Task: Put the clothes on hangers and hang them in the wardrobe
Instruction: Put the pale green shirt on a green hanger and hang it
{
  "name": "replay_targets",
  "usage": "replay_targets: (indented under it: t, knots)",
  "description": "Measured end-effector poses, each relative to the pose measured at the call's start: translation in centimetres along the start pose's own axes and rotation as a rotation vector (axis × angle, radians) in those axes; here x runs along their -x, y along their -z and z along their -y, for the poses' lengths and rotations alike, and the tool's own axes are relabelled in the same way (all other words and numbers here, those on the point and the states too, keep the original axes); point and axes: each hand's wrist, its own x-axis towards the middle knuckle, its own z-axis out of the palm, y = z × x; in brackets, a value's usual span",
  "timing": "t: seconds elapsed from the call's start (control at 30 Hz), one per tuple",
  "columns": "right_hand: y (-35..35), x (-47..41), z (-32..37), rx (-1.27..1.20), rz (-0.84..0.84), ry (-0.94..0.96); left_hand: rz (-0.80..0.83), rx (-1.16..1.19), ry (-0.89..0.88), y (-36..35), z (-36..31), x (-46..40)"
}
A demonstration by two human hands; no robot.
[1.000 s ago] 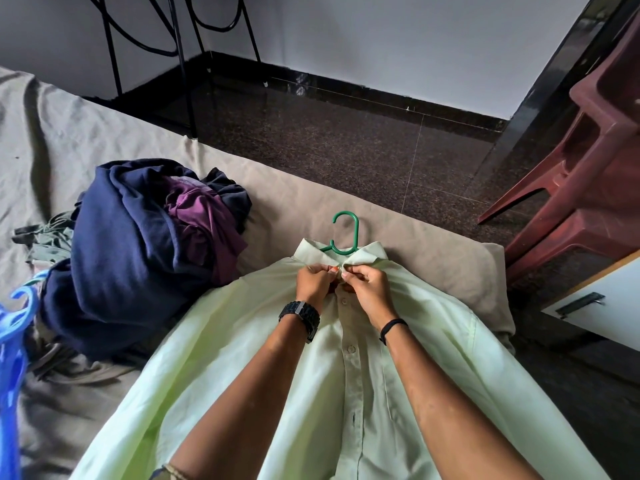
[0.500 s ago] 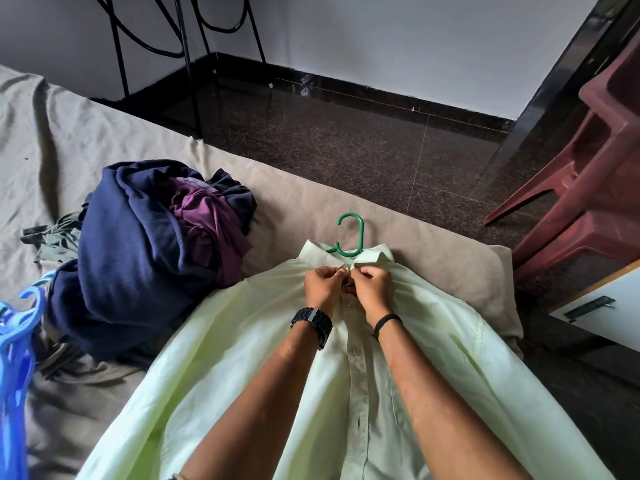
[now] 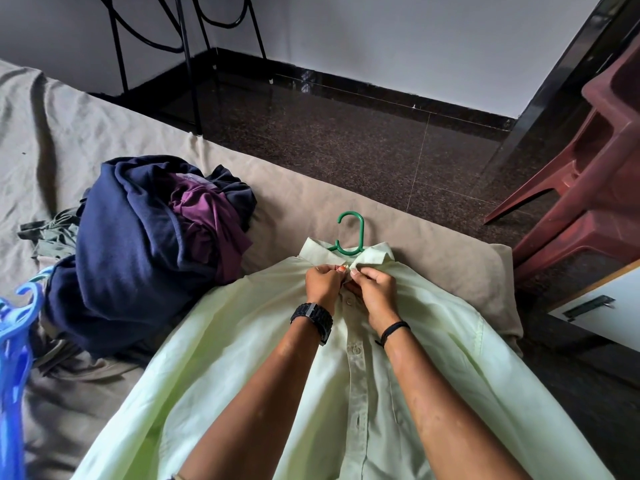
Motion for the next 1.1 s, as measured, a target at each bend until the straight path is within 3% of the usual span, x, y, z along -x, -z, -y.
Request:
replay_targets:
  t: [0.23, 0.53, 0.87, 1.1]
  knots:
    - [0.5, -0.1, -0.1, 0.008, 0.033, -0.014, -0.044, -0.053, -0.071, 0.0, 0.3, 0.1]
    - [0.7, -0.7, 0.1, 0.035, 0.06, -0.067, -0.18, -0.343, -0.313, -0.6, 1.0, 1.8]
    - [0.2, -1.1, -0.6, 0.074, 0.013, -0.051, -0.089, -0.473, -0.412, 0.2, 1.0, 2.4]
    - [0.4, -1.0, -0.6, 0.029, 0.041, -0.059, -0.076, -0.409, -0.4, 0.7, 1.3, 1.3]
